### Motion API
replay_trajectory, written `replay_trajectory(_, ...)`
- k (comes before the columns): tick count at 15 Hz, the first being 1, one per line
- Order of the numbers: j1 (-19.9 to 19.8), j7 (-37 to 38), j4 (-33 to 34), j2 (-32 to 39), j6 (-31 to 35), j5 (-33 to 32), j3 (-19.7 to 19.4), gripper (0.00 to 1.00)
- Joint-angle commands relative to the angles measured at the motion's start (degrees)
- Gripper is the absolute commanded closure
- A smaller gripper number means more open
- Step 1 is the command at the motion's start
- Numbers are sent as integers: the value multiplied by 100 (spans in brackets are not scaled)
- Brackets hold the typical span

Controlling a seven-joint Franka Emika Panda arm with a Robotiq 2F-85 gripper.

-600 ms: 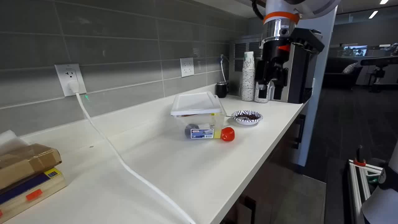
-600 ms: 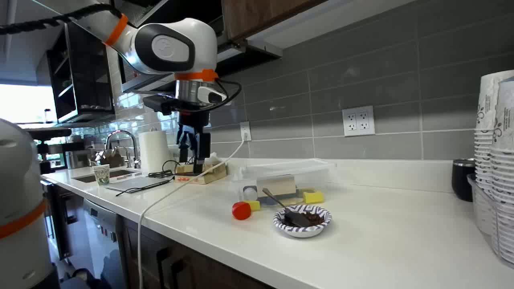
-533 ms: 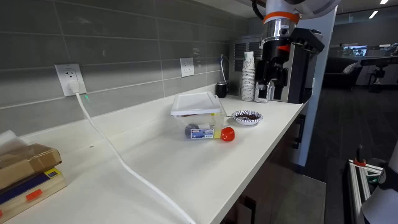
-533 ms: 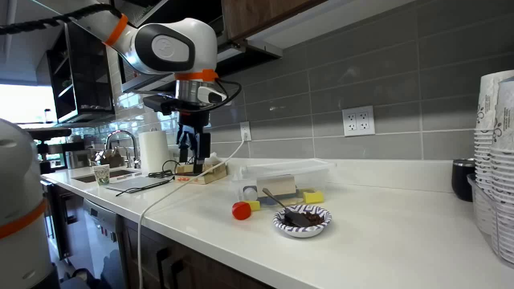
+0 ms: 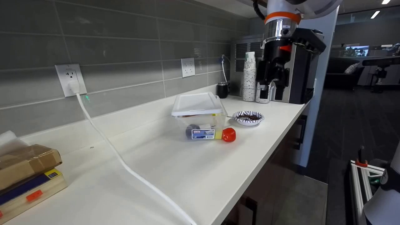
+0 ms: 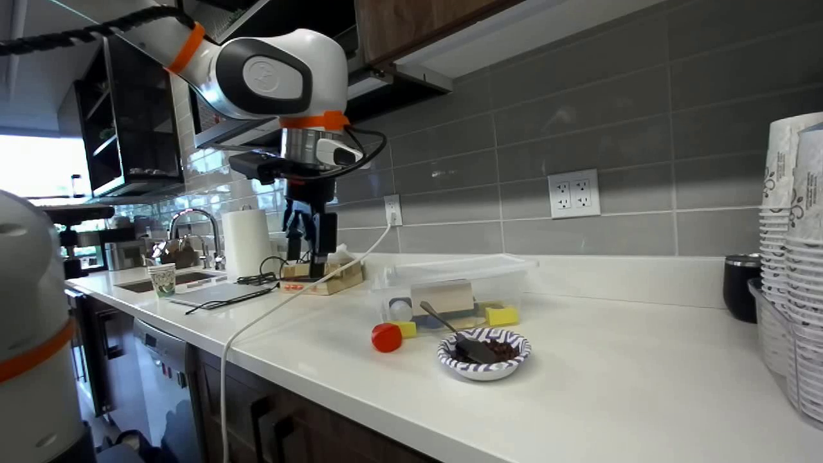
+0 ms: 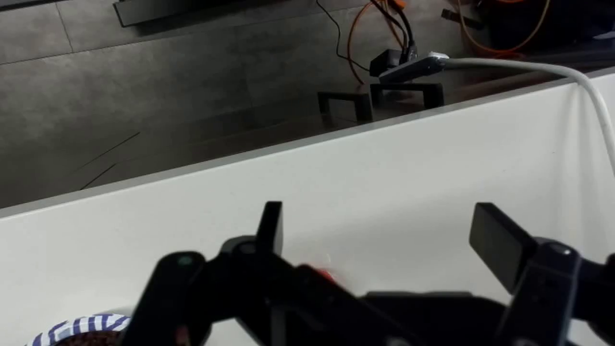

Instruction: Use the cake slicer to stir in the bowl

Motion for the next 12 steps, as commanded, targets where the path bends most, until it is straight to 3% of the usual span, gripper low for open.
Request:
replay_trajectory(1,-211,97,-11,57,240,-53,211,0)
replay_trajectory(7,-706,881,299,1015,1901,-649,627,0)
replay_trajectory(12,-1379,2804,582,2195,3118,-1565,1513,0)
